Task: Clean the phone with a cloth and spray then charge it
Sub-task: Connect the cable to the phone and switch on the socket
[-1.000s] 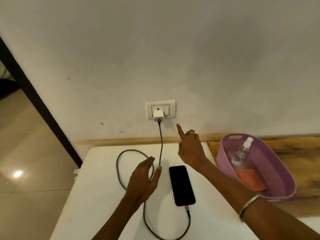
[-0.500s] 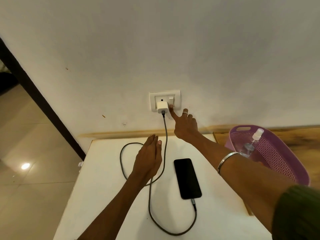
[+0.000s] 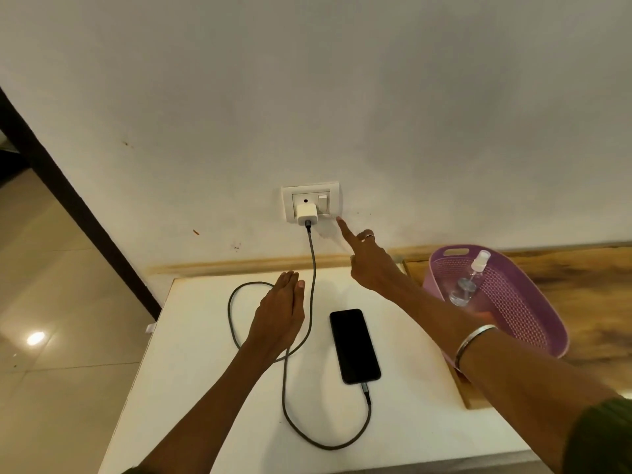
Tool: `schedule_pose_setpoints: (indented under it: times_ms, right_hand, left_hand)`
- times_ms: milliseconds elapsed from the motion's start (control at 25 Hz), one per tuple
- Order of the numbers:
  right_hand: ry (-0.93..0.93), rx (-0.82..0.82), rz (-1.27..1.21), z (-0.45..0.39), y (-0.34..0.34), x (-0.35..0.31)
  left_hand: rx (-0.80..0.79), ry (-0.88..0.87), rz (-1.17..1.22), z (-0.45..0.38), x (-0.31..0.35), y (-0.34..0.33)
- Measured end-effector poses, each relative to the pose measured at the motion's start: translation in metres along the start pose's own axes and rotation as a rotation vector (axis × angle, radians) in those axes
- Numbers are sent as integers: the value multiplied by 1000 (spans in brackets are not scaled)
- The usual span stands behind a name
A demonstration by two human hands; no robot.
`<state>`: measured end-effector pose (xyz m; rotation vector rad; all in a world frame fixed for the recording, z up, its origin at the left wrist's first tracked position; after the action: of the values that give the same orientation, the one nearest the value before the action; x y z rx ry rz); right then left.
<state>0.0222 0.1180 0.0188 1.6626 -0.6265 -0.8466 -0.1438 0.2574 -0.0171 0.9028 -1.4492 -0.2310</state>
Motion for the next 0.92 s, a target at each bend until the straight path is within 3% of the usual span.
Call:
schedule_pose_setpoints:
  times_ms: [280,560,720,920]
  right_hand:
    - [-76,-100,-21,71,-18,23]
    - [-297,-152,-255,123,-38,44]
    - [-326,-270,-256,155,-56,52]
    - [-397,-292,-264,185,-75,48]
  left_hand:
    - [-14,7,-9,22,4,0]
    - [16,138,-107,42,-22,1]
    - [7,177,-85,54,-37,-8]
    - [-29,171,-123,56,-52,-19]
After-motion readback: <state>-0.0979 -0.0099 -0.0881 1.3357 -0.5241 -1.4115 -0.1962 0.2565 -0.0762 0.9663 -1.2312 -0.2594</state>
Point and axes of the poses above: each hand's wrist, its own z-axis away from the middle knuckle, its own y-axis out of the back of the hand, x = y × z, the point moved 3 cm from there along -z, towards the middle knuckle, and after that the axes turned 7 degrees about z, right-handed, at the moved point
